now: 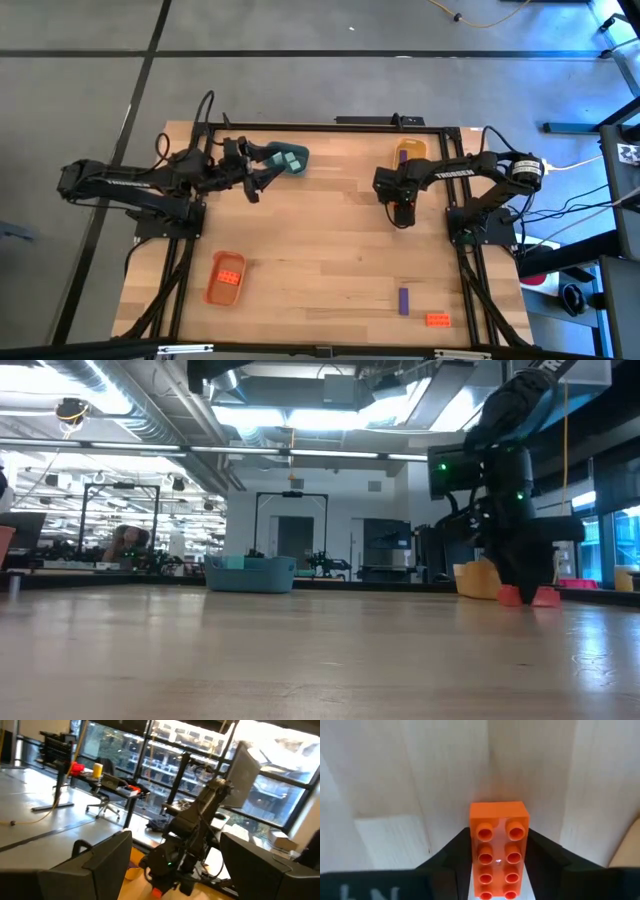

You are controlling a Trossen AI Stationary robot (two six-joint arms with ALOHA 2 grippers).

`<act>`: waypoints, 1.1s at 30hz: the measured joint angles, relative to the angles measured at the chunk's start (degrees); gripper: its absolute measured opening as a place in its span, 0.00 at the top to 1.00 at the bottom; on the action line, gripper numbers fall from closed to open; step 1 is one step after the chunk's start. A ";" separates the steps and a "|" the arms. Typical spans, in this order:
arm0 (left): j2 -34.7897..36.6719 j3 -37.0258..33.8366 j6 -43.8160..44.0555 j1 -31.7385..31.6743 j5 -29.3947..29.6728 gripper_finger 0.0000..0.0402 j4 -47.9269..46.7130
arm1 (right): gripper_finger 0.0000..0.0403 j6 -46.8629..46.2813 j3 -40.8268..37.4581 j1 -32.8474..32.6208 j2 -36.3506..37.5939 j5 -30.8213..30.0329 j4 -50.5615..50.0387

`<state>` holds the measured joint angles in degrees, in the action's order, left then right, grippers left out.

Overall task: Sort & place blocks by color
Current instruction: Put the top orange game piece into the orange bin

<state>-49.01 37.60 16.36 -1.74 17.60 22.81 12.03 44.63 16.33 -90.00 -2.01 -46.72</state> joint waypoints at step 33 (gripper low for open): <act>3.33 -0.03 -1.60 -1.41 -13.17 0.27 -14.67 | 0.65 -32.00 21.84 -10.57 3.19 11.76 49.17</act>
<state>-45.68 37.57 14.76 -3.14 4.43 8.14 -19.97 66.48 5.76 -86.80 9.75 2.45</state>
